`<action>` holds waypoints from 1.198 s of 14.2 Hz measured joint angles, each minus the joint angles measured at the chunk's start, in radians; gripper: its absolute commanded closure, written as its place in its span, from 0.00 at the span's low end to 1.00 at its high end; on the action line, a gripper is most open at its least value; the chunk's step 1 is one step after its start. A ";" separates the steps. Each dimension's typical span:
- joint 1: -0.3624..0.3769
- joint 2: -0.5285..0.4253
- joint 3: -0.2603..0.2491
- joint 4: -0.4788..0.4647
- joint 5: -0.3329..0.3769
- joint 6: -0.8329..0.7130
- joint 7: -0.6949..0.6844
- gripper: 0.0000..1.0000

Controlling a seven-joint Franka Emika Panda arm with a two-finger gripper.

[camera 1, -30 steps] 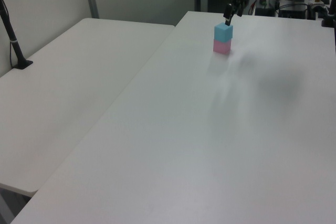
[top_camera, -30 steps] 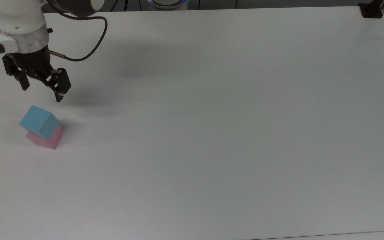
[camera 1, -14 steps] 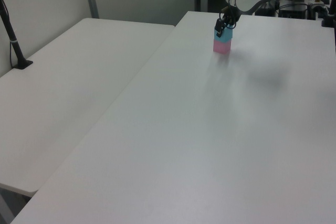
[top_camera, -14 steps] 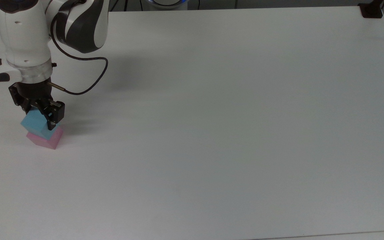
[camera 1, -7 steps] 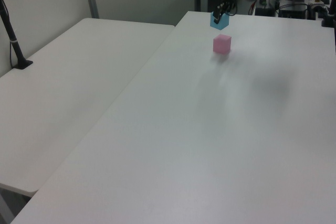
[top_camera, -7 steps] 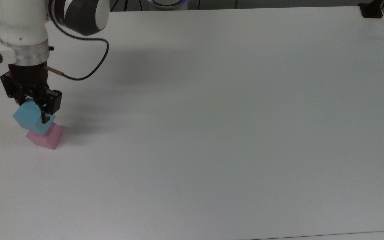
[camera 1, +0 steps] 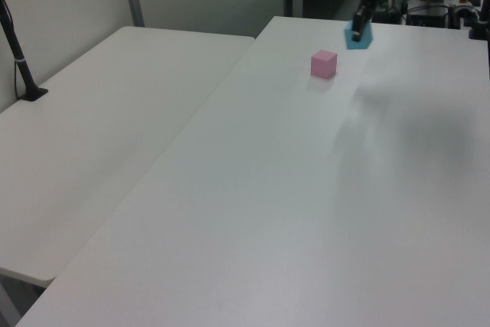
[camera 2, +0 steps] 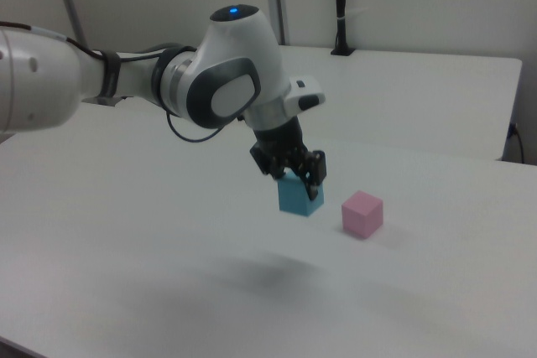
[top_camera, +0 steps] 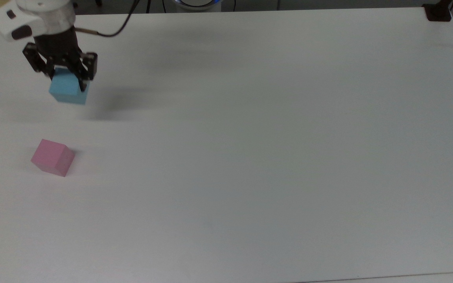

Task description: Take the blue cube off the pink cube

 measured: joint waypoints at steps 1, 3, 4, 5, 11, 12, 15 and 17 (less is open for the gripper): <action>0.001 -0.031 -0.028 -0.037 0.000 -0.020 -0.059 0.61; 0.000 -0.071 -0.093 -0.091 0.000 -0.046 -0.184 0.59; -0.004 -0.075 -0.122 -0.107 0.000 -0.049 -0.234 0.58; -0.012 -0.071 -0.144 -0.119 0.000 -0.049 -0.276 0.58; -0.050 0.081 -0.162 -0.141 0.000 0.019 -0.410 0.47; -0.052 0.109 -0.162 -0.141 0.000 0.043 -0.417 0.45; -0.055 0.132 -0.162 -0.134 0.000 0.067 -0.424 0.00; -0.057 0.134 -0.162 -0.137 0.000 0.067 -0.424 0.00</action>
